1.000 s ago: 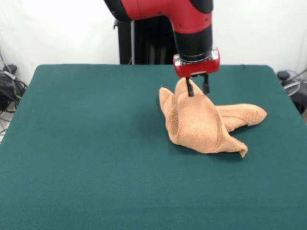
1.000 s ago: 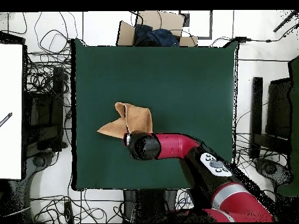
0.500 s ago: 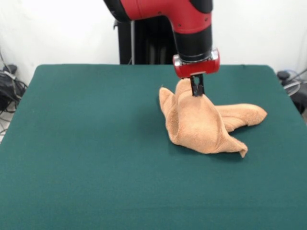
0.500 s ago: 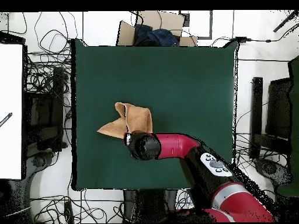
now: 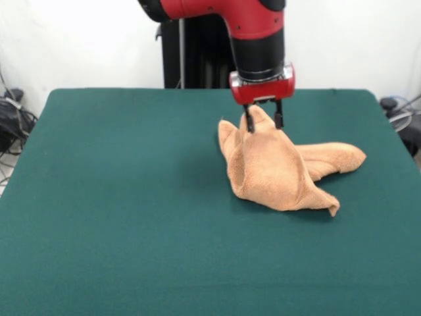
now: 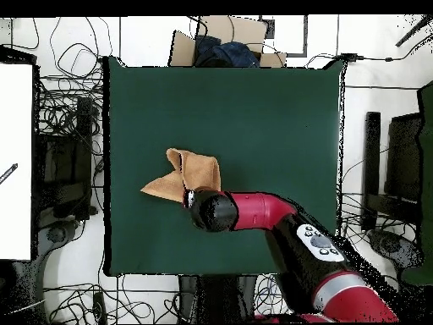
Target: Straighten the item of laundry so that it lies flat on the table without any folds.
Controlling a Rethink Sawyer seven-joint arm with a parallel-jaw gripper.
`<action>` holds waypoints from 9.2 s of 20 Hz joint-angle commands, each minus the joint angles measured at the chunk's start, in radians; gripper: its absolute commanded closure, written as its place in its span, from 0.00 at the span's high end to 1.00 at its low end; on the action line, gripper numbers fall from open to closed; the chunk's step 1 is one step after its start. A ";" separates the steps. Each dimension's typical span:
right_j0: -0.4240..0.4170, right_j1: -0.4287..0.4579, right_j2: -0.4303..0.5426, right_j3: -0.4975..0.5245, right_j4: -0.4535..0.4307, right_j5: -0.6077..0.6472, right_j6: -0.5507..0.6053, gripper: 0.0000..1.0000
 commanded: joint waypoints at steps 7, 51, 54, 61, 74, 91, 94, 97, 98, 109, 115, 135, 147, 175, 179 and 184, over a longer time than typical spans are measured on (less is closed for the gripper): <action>0.033 -0.027 -0.010 0.011 -0.055 -0.074 0.087 1.00; 0.092 0.103 -0.061 -0.048 -0.059 -0.167 0.081 1.00; 0.090 0.127 -0.056 -0.066 -0.061 -0.169 0.073 1.00; 0.095 0.125 -0.062 -0.065 -0.060 -0.180 0.082 0.00; 0.108 0.018 -0.087 0.001 -0.024 -0.120 0.104 0.00; 0.092 0.037 -0.073 -0.012 -0.042 -0.164 0.093 1.00; 0.100 0.104 -0.085 -0.036 -0.060 -0.195 0.088 1.00; 0.097 0.129 -0.081 -0.052 -0.065 -0.199 0.079 1.00; 0.095 0.138 -0.079 -0.055 -0.063 -0.199 0.078 1.00; 0.093 0.144 -0.068 -0.073 -0.051 -0.177 0.070 1.00; 0.092 0.127 -0.069 -0.061 -0.047 -0.180 0.078 1.00; 0.177 -0.007 -0.150 0.009 -0.020 -0.166 0.137 1.00; 0.212 0.061 -0.156 -0.023 -0.003 -0.225 0.158 1.00; 0.201 0.115 -0.141 -0.093 -0.008 -0.237 0.115 1.00; 0.191 0.121 -0.132 -0.094 -0.009 -0.241 0.112 1.00; 0.175 0.084 -0.119 -0.090 -0.018 -0.278 0.115 1.00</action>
